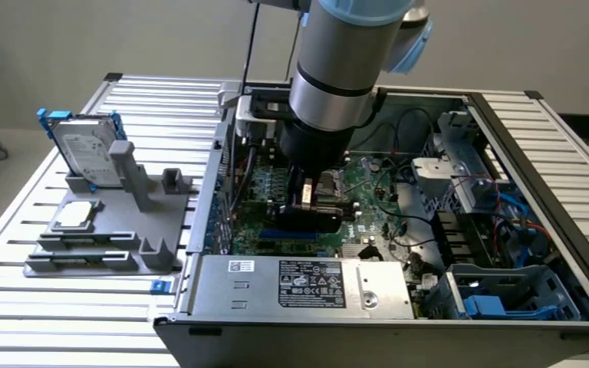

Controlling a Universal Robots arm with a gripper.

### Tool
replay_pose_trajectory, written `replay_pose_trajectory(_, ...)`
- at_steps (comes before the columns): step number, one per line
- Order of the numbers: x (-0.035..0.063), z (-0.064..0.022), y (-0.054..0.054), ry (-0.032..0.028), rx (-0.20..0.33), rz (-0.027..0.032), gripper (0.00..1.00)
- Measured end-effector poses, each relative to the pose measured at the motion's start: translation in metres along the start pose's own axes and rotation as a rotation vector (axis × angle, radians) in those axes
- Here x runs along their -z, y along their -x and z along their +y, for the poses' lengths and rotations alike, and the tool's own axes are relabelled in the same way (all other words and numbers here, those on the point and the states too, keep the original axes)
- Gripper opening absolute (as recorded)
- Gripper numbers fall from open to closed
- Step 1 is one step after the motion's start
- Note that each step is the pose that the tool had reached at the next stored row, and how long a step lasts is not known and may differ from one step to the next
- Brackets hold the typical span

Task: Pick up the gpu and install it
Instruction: 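Insert the gpu into the slot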

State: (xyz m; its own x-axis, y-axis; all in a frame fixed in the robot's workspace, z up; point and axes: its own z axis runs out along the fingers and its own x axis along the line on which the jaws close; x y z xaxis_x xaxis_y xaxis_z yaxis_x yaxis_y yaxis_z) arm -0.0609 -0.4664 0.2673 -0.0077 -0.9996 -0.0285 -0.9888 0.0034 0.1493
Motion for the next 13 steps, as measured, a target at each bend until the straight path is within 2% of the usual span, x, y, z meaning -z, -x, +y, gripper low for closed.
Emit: replay_pose_trajectory(13, -0.0029, 0.0017, -0.0001, 0.001, 0.0, -0.0001, 0.27)
